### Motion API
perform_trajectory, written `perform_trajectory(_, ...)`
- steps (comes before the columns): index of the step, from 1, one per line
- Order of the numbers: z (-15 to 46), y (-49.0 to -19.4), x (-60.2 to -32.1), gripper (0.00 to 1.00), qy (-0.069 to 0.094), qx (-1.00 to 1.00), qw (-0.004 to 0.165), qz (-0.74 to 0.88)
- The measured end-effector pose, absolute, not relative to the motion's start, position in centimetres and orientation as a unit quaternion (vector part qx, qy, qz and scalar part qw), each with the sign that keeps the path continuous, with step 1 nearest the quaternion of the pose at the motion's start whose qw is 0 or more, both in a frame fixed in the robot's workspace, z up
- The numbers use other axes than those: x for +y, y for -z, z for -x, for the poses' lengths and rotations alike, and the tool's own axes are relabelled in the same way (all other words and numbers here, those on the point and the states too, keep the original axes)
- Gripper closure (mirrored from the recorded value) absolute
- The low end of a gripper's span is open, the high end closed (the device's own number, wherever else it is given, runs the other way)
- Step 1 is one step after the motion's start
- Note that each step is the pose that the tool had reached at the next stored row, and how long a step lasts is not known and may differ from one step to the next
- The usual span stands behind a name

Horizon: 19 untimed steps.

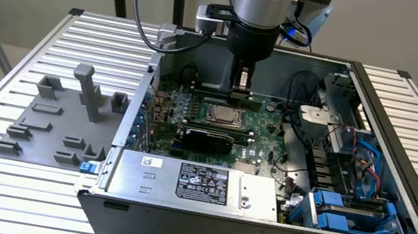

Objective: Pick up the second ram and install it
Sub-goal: 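Insert the second ram into the second slot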

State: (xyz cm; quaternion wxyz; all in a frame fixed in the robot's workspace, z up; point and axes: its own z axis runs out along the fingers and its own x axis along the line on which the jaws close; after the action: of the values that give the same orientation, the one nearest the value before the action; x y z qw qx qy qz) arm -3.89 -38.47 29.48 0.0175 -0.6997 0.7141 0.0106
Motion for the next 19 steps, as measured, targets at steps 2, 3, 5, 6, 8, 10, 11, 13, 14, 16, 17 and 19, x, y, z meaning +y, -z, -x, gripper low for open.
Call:
perform_trajectory(2, 3.9, -29.1, -38.6, 0.87, -0.010, 0.714, 0.018, 0.700)
perform_trajectory(3, 3.9, -28.9, -38.7, 0.87, -0.010, 0.714, 0.018, 0.700)
perform_trajectory(5, 3.9, -28.6, -38.7, 0.87, -0.010, 0.714, 0.018, 0.700)
perform_trajectory(6, 3.9, -28.4, -38.7, 0.87, -0.010, 0.714, 0.018, 0.700)
perform_trajectory(8, 3.9, -28.0, -38.7, 0.87, -0.010, 0.714, 0.018, 0.700)
perform_trajectory(10, 3.9, -27.7, -38.7, 0.87, -0.010, 0.714, 0.018, 0.700)
perform_trajectory(11, 3.9, -27.5, -38.7, 0.87, -0.010, 0.714, 0.018, 0.700)
perform_trajectory(13, 3.9, -27.1, -38.7, 0.87, -0.010, 0.714, 0.018, 0.700)
perform_trajectory(14, 3.9, -26.9, -38.7, 0.87, -0.010, 0.714, 0.018, 0.700)
perform_trajectory(16, 3.9, -26.6, -38.7, 0.87, -0.010, 0.714, 0.018, 0.699)
perform_trajectory(17, 3.9, -26.4, -38.7, 0.87, -0.010, 0.715, 0.018, 0.699)
perform_trajectory(19, 3.9, -26.0, -38.7, 0.87, -0.010, 0.715, 0.018, 0.699)
